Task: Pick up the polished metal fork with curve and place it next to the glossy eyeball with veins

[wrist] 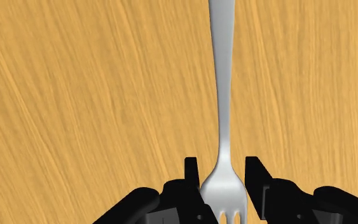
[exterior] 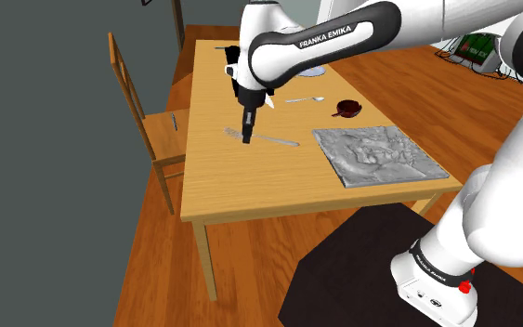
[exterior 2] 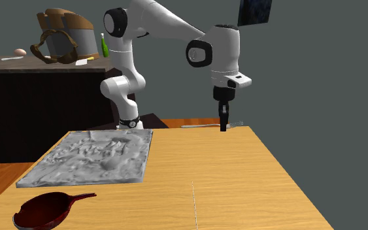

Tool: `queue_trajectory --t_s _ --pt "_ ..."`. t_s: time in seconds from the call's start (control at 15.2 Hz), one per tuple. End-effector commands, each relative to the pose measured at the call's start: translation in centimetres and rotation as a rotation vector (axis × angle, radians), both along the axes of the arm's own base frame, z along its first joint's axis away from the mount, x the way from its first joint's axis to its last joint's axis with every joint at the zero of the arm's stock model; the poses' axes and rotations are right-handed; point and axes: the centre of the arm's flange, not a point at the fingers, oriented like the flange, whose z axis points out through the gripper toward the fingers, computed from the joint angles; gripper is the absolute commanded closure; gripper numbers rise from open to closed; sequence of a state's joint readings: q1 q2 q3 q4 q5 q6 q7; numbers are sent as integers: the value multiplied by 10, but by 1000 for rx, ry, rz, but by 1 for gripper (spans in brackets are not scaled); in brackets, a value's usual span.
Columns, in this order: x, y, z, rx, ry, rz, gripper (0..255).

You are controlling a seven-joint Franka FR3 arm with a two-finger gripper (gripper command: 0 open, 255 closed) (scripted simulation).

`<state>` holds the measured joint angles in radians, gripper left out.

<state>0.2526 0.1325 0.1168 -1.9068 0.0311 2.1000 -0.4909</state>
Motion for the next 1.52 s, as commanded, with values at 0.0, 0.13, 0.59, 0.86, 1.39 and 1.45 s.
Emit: queue_trajectory --t_s 0.0,0.13,0.59,0.86,1.39,1.45 --pt "0 -1 10 0 0 0 255" --pt "0 -1 20 0 0 0 255" --pt "-3 -67 26 0 0 0 255" --pt "-6 -120 26 0 0 0 255" --pt "-12 -225 26 0 0 0 255" --pt "-13 -238 26 0 0 0 255"
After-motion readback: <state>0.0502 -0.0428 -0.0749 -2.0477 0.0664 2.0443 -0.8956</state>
